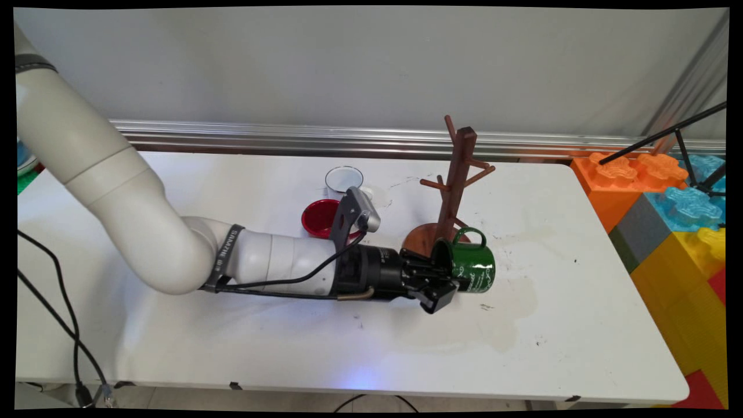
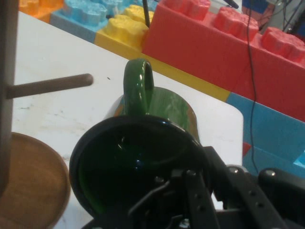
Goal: Place the picked object on the table
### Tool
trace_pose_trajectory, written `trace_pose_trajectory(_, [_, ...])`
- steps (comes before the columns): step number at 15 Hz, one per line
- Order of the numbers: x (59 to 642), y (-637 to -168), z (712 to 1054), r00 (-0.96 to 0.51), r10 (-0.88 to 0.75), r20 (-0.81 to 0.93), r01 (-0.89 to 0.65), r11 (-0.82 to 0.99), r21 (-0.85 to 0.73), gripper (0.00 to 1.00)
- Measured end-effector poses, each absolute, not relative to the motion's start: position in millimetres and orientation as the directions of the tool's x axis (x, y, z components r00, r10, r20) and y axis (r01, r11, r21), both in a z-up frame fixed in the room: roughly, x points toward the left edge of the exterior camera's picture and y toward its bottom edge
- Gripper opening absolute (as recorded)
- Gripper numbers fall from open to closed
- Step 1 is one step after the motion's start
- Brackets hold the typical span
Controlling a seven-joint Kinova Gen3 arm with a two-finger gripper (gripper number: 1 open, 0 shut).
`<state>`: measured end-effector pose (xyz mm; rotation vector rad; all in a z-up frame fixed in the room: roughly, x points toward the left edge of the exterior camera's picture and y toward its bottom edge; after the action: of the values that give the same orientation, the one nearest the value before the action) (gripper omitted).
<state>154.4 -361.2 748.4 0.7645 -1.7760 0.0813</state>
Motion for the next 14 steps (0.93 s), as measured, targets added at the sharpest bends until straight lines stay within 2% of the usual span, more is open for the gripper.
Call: trace_pose_trajectory(14, [184.2,-330.4,787.5,-0.246,-0.412,0.877,-0.491,0.833,0.254,0.0])
